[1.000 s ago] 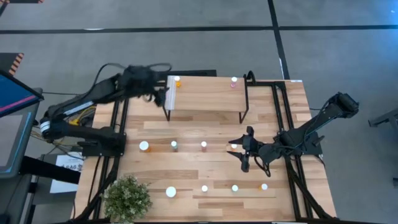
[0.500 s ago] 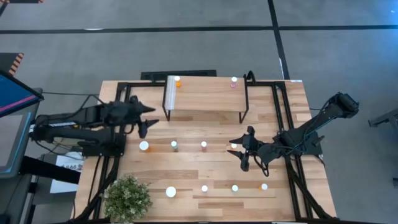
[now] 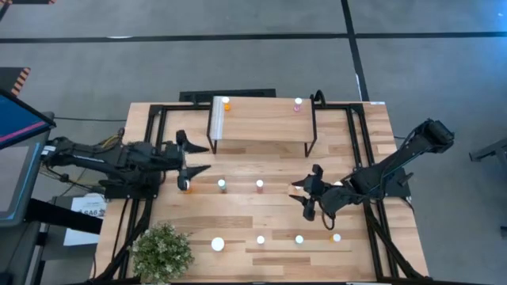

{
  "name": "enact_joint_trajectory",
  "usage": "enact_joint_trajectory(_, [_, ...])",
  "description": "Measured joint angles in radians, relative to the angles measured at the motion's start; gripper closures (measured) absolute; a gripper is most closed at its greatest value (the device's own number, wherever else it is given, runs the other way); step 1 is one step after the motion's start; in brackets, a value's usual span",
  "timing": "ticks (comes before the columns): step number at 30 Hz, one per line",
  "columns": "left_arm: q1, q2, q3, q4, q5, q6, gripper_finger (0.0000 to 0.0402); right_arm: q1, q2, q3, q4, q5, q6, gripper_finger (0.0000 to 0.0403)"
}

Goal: Pick and place medicine bottles onto shelf by color
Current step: Put the top right blue small pill bottle on the shelf

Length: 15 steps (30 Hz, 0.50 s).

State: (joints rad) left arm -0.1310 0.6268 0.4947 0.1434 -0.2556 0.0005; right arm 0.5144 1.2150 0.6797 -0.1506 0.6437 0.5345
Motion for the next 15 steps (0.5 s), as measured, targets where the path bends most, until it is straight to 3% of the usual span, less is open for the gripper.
enact_joint_trajectory(5, [0.0,0.001,0.002,0.13,-0.004,0.04,0.0148,-0.001,-0.01,0.093,-0.298,-0.072,0.206,0.0187])
enact_joint_trajectory(11, [0.0,0.012,0.002,0.134,-0.003,0.043,0.0148,-0.064,-0.013,0.283,-0.8,-0.184,0.446,0.0187])
enact_joint_trajectory(15, [0.0,0.026,0.002,0.13,-0.003,0.048,0.0148,-0.117,-0.012,0.317,-0.989,-0.291,0.601,0.0187])
